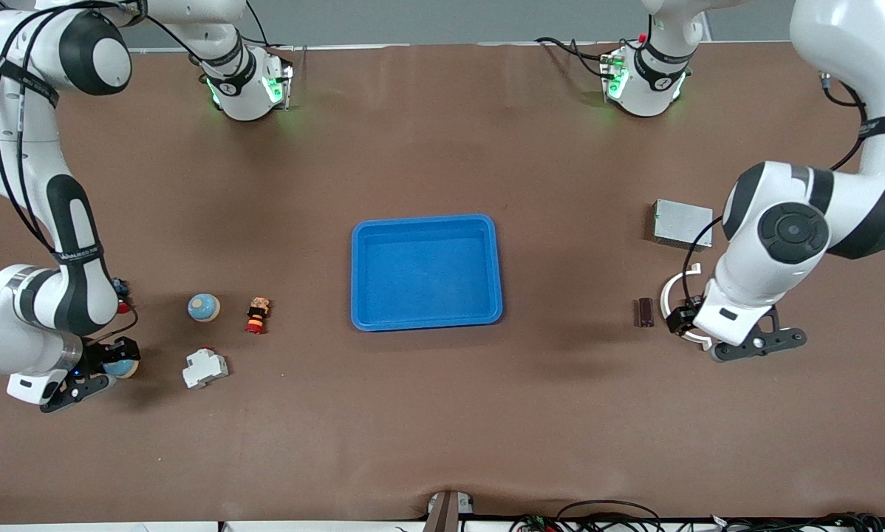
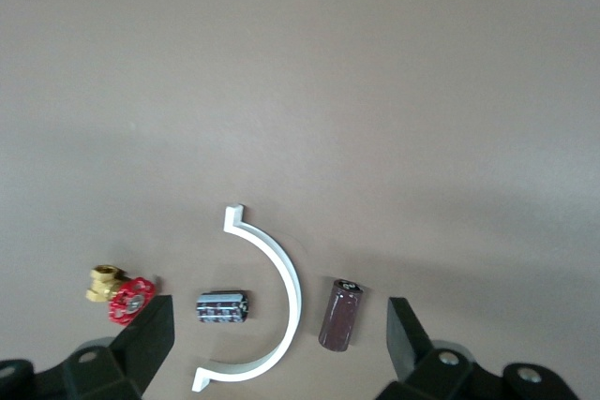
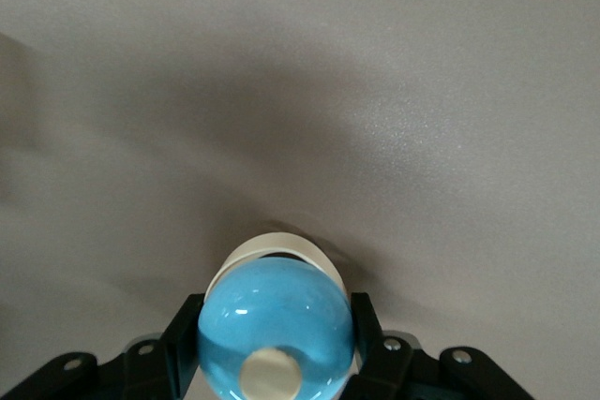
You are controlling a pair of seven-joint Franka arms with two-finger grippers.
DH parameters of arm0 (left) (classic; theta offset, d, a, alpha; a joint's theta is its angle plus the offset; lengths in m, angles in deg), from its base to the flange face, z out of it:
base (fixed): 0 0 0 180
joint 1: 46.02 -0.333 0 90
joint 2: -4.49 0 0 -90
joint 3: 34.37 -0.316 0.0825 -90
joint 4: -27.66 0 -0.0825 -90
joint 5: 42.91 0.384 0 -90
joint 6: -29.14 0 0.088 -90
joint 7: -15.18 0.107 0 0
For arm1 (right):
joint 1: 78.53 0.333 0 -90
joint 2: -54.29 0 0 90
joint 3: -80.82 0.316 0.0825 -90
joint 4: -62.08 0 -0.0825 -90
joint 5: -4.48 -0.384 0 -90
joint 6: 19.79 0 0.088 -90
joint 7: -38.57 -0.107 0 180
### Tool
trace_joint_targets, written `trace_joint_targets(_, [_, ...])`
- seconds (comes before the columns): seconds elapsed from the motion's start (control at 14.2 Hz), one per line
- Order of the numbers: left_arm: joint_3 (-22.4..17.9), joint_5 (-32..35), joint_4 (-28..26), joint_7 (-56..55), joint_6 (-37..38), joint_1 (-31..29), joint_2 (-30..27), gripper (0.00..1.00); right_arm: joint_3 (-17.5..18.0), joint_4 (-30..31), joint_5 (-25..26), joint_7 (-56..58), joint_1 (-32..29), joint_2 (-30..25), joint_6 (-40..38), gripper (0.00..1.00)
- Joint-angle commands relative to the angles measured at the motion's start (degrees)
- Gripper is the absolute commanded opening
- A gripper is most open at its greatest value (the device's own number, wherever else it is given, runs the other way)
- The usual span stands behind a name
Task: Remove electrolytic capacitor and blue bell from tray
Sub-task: 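Lower the bell beside the first bell while the left gripper withdraws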
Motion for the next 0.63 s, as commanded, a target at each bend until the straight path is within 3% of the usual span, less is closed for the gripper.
trace_joint_targets(0.0, [0.39, -2.37, -0.44, 0.53, 5.11, -0.09, -5.0, 1.0, 1.41, -2.7, 0.69, 0.76, -1.1, 1.99, -0.98, 0.0])
trace_joint_targets(0.35, [0.57, -6.06, -0.18, 4.29, 13.56, -0.09, -12.65, 1.0, 1.41, -3.75, 0.69, 0.85, -1.45, 3.67, -0.98, 0.0])
trace_joint_targets(0.42, [0.48, -7.72, 0.0, 5.88, 14.09, -0.18, -14.32, 1.0, 1.41, -3.75, 0.52, 0.67, -1.62, 3.75, -0.98, 0.64])
trace_joint_targets(0.49, [0.48, -9.57, 0.35, 7.28, 15.14, -0.26, -15.81, 1.0, 1.59, -3.75, -0.44, 0.76, -2.32, 3.75, -0.9, 1.0])
trace_joint_targets(0.56, [0.3, -11.15, 1.05, 9.13, 16.89, -0.35, -17.22, 1.0, 1.67, -3.75, -1.93, 0.85, -2.68, 3.75, -0.89, 1.0])
